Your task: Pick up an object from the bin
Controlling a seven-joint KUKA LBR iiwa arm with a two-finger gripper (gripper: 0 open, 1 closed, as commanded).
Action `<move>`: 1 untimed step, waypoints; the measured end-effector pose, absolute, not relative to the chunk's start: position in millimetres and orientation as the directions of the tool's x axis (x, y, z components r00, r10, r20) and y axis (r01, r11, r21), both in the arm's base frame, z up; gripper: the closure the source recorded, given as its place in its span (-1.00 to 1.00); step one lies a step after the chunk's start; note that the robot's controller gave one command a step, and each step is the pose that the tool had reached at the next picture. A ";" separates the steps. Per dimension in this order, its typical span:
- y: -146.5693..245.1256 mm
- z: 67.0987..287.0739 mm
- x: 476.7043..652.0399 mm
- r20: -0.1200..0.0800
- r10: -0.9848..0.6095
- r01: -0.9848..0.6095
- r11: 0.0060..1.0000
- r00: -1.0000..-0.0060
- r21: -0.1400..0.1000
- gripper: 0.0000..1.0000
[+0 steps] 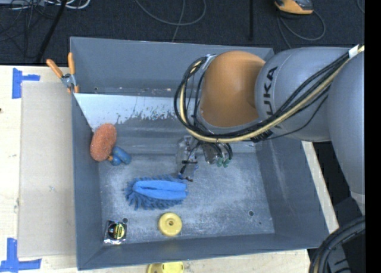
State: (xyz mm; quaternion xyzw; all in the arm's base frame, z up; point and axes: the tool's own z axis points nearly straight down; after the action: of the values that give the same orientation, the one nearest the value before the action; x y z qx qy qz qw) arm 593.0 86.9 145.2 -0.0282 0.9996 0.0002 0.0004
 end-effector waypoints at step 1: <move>86.7 145.2 593.0 -0.001 -0.055 -0.055 0.998 -0.998 0.000 -1.00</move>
Offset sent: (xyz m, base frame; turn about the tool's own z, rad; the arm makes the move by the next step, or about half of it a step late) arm 0.0000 0.0000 0.0000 0.0000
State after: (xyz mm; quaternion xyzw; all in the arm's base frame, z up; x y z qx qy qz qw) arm 593.0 86.7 145.2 -0.0277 0.9996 0.0002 0.0003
